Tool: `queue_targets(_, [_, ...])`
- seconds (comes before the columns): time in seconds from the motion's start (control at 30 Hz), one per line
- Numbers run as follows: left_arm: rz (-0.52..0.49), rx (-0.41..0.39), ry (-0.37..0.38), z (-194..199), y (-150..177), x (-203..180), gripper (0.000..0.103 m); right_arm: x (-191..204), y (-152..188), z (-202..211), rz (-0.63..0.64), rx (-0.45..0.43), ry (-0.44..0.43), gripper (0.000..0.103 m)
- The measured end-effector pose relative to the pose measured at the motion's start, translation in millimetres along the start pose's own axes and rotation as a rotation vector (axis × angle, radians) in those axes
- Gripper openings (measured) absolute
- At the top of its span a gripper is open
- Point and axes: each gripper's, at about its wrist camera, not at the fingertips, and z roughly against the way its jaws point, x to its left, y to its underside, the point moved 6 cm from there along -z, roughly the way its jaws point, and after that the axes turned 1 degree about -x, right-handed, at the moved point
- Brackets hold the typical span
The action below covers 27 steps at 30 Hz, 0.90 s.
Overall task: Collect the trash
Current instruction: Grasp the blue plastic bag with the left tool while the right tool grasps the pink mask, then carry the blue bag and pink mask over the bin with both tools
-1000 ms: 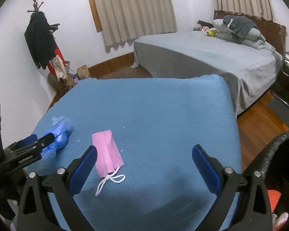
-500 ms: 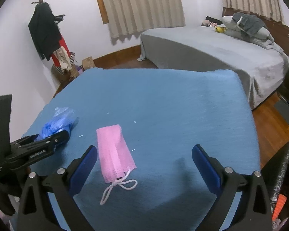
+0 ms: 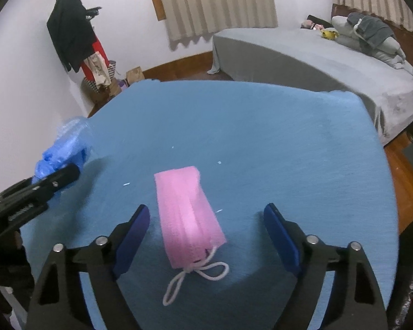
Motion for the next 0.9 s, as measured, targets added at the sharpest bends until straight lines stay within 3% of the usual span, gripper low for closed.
queue_targets(0.27, [0.016,0.0,-0.012,8.2,1.5,-0.7,0.047,11.5,0.3,-9.0,0.041,0.03,0.004,0.066])
queue_targets(0.53, [0.016,-0.009,-0.017,16.2,1.8,-6.3,0.047,13.3,4.3,-5.1,0.063,0.039,-0.003,0.033])
queue_targets(0.63, [0.016,-0.013,-0.016,20.1,2.7,-8.3,0.047,12.8,3.9,-4.7,0.059,0.042,-0.011,0.025])
queue_targets(0.9, [-0.004,-0.022,-0.011,29.7,1.8,-13.8,0.047,6.5,3.6,13.3,0.027,0.019,-0.039,0.02])
